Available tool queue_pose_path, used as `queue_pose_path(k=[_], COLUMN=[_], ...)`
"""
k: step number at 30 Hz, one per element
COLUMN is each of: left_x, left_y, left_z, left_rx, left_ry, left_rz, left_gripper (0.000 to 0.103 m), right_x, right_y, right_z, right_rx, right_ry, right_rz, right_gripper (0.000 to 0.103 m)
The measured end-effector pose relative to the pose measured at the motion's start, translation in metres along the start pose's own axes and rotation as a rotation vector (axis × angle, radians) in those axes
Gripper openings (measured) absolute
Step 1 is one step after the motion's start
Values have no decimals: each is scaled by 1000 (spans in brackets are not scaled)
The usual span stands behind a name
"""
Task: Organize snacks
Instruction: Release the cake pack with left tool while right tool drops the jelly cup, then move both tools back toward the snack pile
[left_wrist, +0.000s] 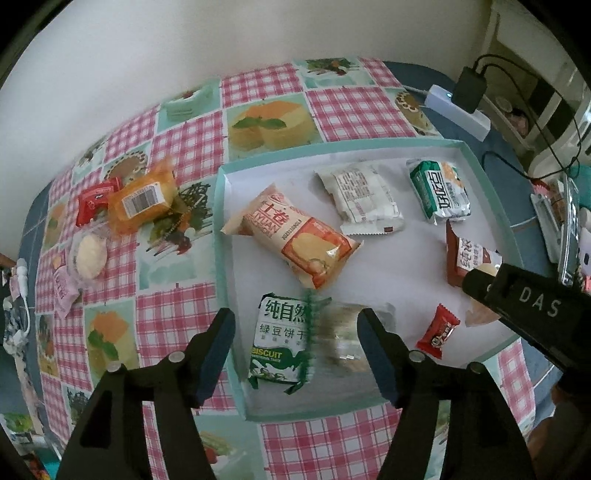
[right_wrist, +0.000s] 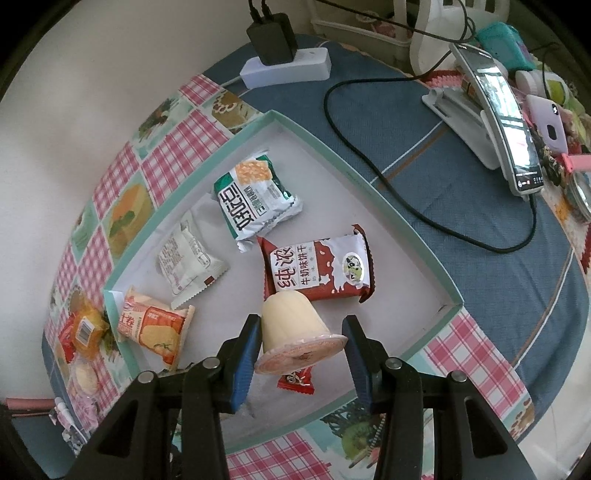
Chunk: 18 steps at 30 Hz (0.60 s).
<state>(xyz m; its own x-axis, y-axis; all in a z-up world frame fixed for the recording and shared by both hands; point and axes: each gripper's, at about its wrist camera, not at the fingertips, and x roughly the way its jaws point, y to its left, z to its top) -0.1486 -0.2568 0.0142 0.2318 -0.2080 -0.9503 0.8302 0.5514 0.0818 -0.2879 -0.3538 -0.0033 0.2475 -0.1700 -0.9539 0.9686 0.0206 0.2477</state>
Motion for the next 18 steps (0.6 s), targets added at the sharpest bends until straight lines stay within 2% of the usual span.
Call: queue_pose_path(k=[4,7,9,12,16,18], left_x=[0,3,5,6,7,9], left_y=[11,24,35,51,71,81], left_z=[1,2,2,2,2,2], left_rx=[-38,-90,-127,-186,-256,-291], left_ry=[6,18,27,32,36,44], left_rz=[31,53,64,71,84,96], left_gripper=[72,74,82,82,82,83], right_x=[1,0,-1,-4,-7,-9], right_y=[4,7,11,16,26,31], right_z=[0,-1,-1,-2,-4,-5], right_rx=[-15,-27,-47,-72,-120,-138], right_ry=[0,-6,-12,-24,-45,-57], right_rz=[-9,-14,-5,-9,-1,3], right_gripper=[49,56,59,61,70,79])
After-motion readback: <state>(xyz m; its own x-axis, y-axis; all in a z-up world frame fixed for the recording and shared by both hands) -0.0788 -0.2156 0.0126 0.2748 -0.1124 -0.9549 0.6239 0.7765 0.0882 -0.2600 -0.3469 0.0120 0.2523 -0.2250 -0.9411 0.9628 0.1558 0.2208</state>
